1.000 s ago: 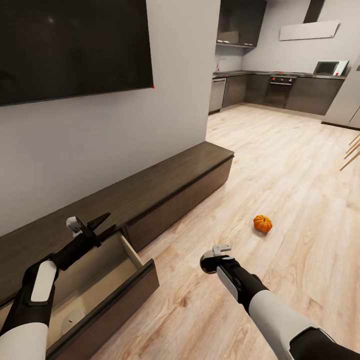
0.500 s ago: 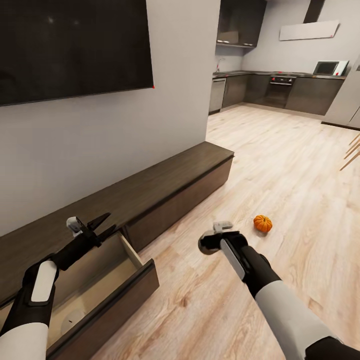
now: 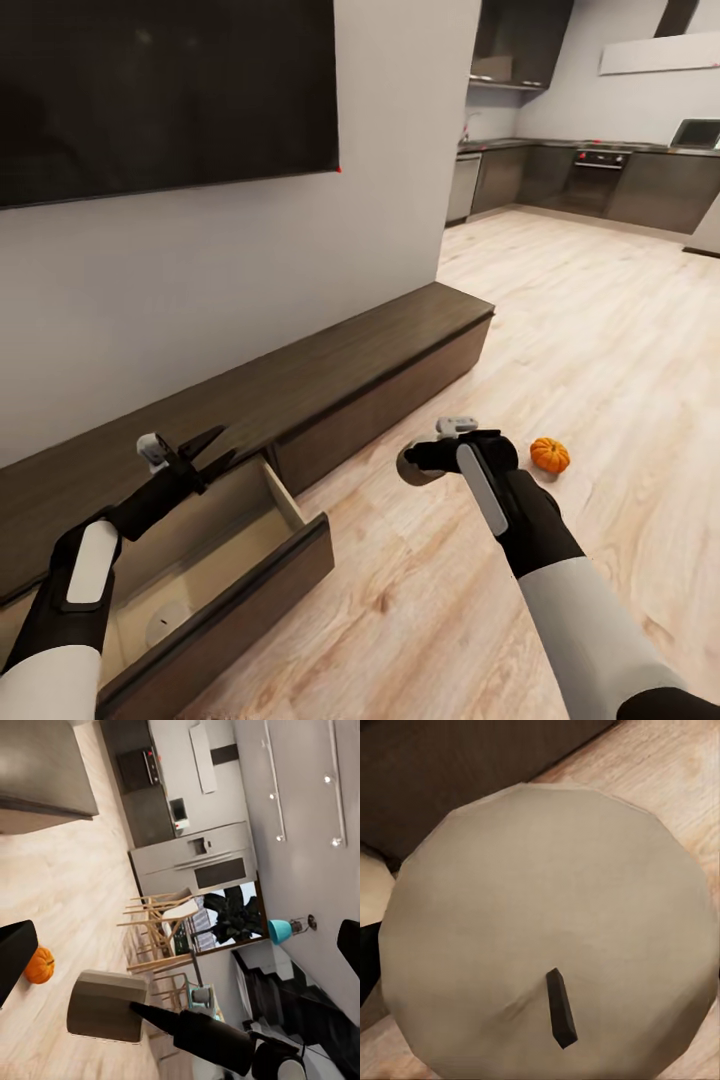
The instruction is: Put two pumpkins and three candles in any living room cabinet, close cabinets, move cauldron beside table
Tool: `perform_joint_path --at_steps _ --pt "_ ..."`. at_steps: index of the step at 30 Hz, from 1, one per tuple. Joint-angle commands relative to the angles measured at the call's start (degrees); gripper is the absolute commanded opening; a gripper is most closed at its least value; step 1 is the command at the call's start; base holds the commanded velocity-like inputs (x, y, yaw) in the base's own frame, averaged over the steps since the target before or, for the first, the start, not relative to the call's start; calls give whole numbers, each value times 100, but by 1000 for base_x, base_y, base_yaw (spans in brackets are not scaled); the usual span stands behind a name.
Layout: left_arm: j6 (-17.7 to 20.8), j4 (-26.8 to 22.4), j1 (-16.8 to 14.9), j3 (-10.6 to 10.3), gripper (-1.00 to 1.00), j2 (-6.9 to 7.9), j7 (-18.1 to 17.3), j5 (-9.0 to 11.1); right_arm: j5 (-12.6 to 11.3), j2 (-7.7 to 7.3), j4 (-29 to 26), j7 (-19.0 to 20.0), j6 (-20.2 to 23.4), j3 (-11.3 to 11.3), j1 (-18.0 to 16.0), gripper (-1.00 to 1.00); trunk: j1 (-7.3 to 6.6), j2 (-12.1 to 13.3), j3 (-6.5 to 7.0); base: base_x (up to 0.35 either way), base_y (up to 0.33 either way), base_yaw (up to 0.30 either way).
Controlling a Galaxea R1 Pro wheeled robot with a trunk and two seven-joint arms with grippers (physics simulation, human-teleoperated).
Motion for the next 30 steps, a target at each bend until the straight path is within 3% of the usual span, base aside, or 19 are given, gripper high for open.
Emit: perform_joint_path --at_steps 1,10,20,27,30 --pt "0 1 0 -1 100 -5 0 1 -14 7 6 -3 3 -12 1 -100 0 0 -5 0 0 246" --pt "0 2 0 -3 100 -20 0 0 -15 25 152 11 -3 -12 4 -100 0 0 -47 5 -8 246" --pt "0 2 0 -3 100 -22 0 9 4 23 337 16 -23 37 4 -100 0 0 -94 152 -151 246" --pt "0 4 0 -3 100 -22 0 9 4 18 452 12 -30 537 4 -100 0 0 -126 13 -12 239" --pt "0 7 0 -3 100 -22 0 9 -1 15 482 32 -33 617 4 -100 0 0 -131 1 -1 87"
